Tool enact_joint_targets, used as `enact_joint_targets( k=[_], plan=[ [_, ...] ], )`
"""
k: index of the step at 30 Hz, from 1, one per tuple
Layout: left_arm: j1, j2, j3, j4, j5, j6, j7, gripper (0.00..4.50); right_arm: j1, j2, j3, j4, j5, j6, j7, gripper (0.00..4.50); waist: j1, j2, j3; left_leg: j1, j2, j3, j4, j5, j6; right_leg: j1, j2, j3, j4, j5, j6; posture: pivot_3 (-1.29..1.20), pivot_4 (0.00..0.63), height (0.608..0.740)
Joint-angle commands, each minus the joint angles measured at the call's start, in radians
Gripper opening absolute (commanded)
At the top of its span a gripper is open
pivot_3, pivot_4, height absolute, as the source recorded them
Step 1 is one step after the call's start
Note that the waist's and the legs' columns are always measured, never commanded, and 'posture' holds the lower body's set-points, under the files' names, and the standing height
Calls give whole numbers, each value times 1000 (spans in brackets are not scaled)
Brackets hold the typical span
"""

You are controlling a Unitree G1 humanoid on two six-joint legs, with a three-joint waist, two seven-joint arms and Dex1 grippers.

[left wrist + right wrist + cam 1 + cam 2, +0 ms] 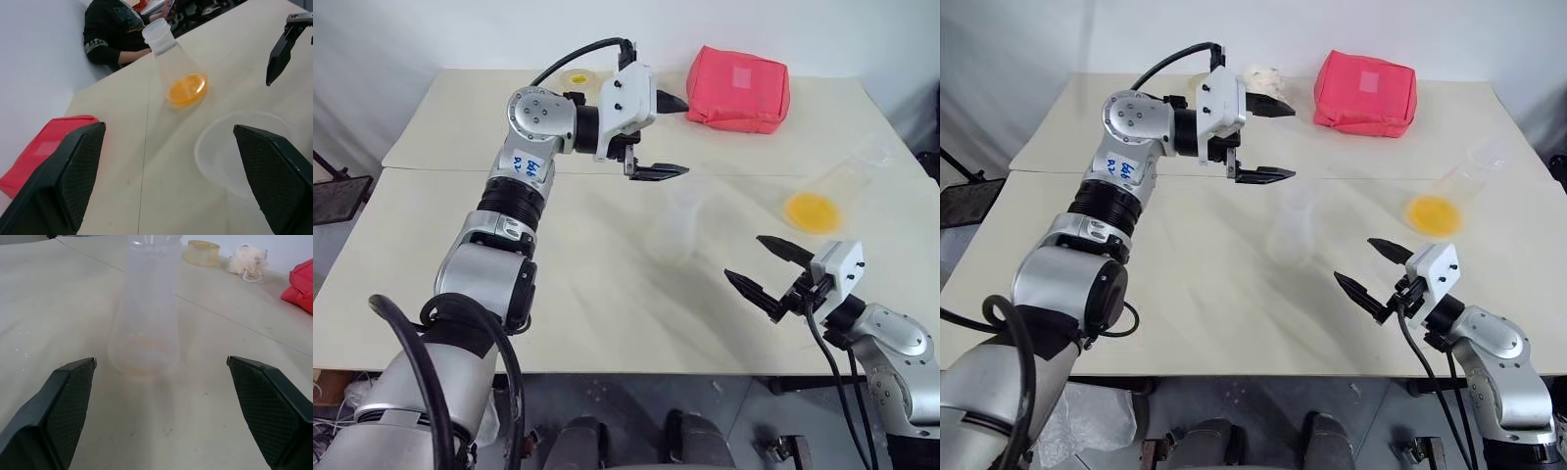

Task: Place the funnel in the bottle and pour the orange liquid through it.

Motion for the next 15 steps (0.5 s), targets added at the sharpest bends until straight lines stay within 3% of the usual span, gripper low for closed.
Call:
enact_joint_targets(
  k=[1,8,15],
  plan=[
    [-18,-6,8,-41,-26,1,3,4450,-3,-15,-33,-35,14,-10,-1,4500,0,0,0,0,0,0,0,0,0,0,0,0,0,0,0,0,150,740],
    [30,68,51,-143,-81,114,-10,4450,25,-19,-56,-51,20,-10,-4,4500,-2,0,0,0,0,0,0,0,0,0,0,0,0,0,0,0,150,740],
    [218,182,135,-358,-207,342,-27,4450,54,-11,-147,-47,27,-8,-53,4500,-2,0,0,1,0,-1,0,0,0,0,0,1,2,0,0,0,150,740]
  ],
)
